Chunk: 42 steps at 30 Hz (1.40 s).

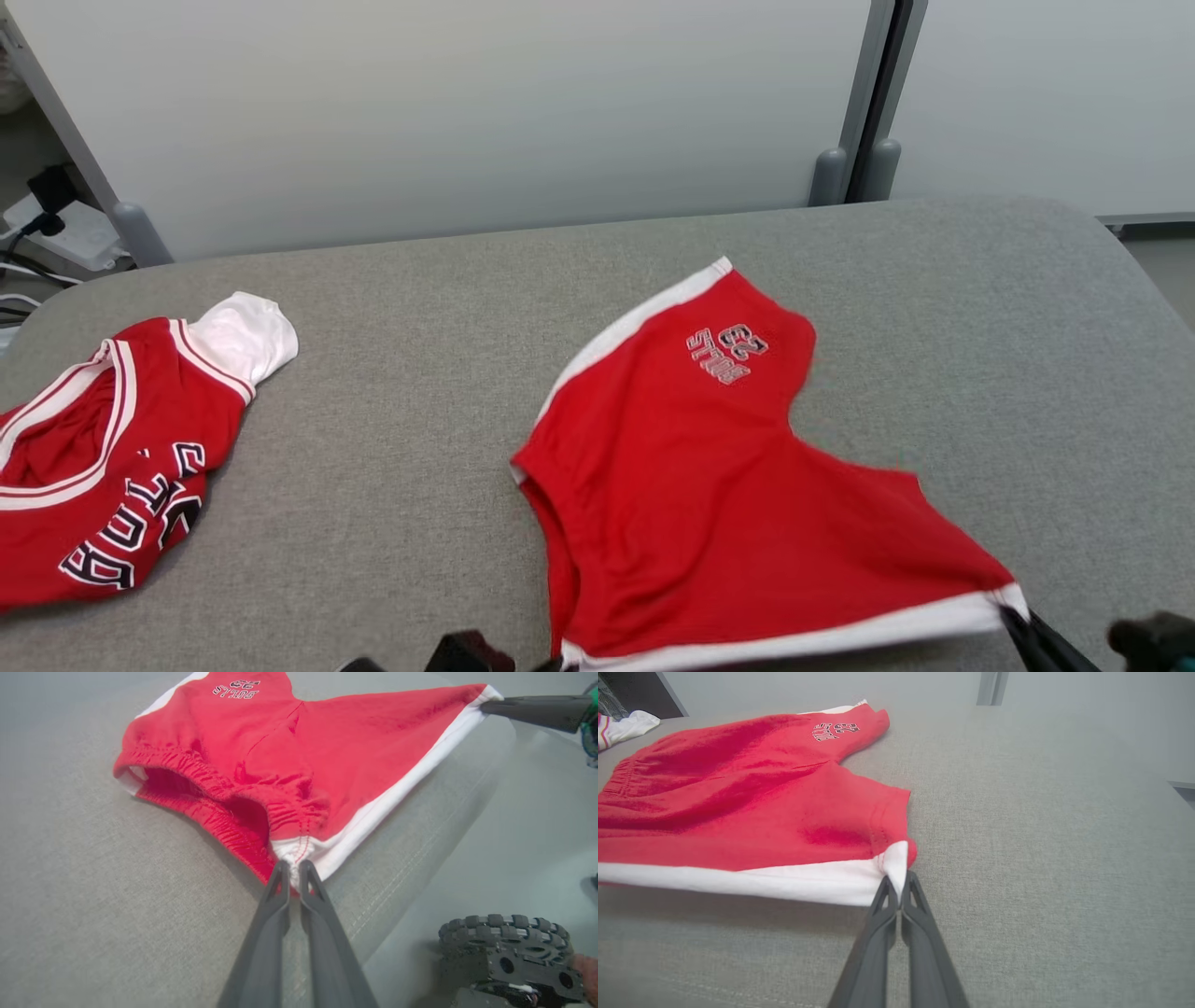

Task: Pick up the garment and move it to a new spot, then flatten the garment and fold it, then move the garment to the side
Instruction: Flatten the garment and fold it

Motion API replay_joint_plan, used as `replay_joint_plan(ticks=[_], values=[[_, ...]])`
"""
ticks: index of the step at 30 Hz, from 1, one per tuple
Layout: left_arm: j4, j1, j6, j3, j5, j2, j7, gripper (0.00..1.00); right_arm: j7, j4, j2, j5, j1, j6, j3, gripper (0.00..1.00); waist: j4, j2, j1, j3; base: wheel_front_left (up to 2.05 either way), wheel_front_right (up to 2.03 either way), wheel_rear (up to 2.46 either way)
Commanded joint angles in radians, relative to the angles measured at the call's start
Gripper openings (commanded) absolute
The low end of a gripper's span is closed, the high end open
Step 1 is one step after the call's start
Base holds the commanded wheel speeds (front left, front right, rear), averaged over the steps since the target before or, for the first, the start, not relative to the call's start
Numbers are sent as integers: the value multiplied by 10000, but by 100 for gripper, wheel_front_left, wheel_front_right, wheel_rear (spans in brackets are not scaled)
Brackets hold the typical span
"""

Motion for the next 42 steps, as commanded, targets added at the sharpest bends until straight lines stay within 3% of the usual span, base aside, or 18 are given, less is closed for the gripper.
replay_joint_plan(ticks=[1,3,7,11,19,24,30,42], values=[[-844,-10,188,343,-88,371,317,0,286,-607,-485,61,327,-2,-219,0,22,0,0,-63,0,0,0],[-1797,364,412,422,-197,672,786,0,770,-1273,-556,-14,862,-2,-917,0,10,0,0,-89,0,0,0],[-2869,736,600,612,-727,707,1121,0,1664,-2372,-277,-294,1156,-2,-1953,0,-30,0,0,-31,0,0,0],[-2639,461,410,412,-1121,198,1178,0,2462,-2132,10,-546,175,-2,-1924,0,-47,0,0,75,0,0,0],[-772,-565,187,706,-2055,-1378,329,0,2835,-83,115,-510,-2711,-2,-1446,0,286,0,0,451,0,0,0],[635,-1464,88,1043,-2510,-2106,-202,0,2543,1825,-154,-429,-4754,-2,-517,0,721,0,0,1013,0,0,0],[1928,-2698,80,1312,-2692,-2467,-1001,0,1732,3722,-120,-249,-6976,-2,640,0,1216,0,0,1830,0,0,0],[3438,-4666,541,1250,-2999,-2640,-2261,0,42,6987,425,-37,-10173,-2,2388,0,1944,0,0,3028,0,0,0]])
